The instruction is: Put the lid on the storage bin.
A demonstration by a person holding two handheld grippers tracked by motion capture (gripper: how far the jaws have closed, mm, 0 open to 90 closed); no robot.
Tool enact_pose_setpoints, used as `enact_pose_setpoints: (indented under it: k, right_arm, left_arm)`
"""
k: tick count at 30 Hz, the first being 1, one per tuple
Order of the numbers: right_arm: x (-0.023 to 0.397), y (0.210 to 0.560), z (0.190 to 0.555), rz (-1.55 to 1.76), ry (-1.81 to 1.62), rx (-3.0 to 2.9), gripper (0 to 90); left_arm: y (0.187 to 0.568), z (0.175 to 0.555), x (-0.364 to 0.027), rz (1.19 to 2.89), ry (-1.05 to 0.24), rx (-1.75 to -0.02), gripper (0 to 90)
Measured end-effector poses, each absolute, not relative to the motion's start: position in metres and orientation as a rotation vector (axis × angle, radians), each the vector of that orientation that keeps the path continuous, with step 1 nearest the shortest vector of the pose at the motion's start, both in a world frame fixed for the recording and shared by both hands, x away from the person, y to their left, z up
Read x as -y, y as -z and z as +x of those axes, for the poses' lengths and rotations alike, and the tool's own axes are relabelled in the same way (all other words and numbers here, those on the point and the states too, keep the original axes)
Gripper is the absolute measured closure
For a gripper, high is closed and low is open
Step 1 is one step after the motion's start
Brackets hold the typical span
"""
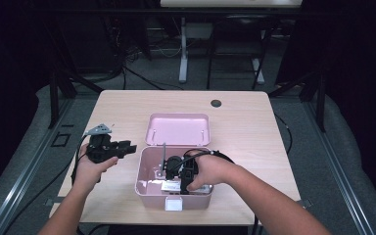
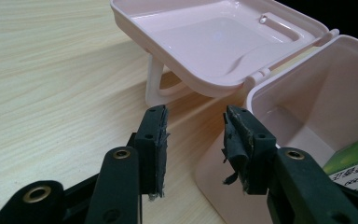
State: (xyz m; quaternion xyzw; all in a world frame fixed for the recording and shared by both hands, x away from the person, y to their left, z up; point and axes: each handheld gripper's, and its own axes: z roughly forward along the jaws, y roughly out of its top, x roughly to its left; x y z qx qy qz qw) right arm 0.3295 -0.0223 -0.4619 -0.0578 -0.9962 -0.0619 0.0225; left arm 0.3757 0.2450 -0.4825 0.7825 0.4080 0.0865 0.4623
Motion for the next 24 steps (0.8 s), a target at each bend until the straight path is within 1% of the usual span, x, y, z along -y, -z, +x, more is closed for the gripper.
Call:
enact_pose_setpoints:
  k: [9,24]
  right_arm:
    - [0.0221,0.4594,0.3267,-0.124,0.187,3.093,61.7]
    - [0.0220,0.4583,0.3263,-0.132,0.179,3.087,61.2]
  left_arm:
    - [0.4823,0.3756,-0.2451,1.924,-0.213,-1.004,59.2]
    - [0.4825,0.3757,-0.2448,1.927,-0.210,-1.003,59.2]
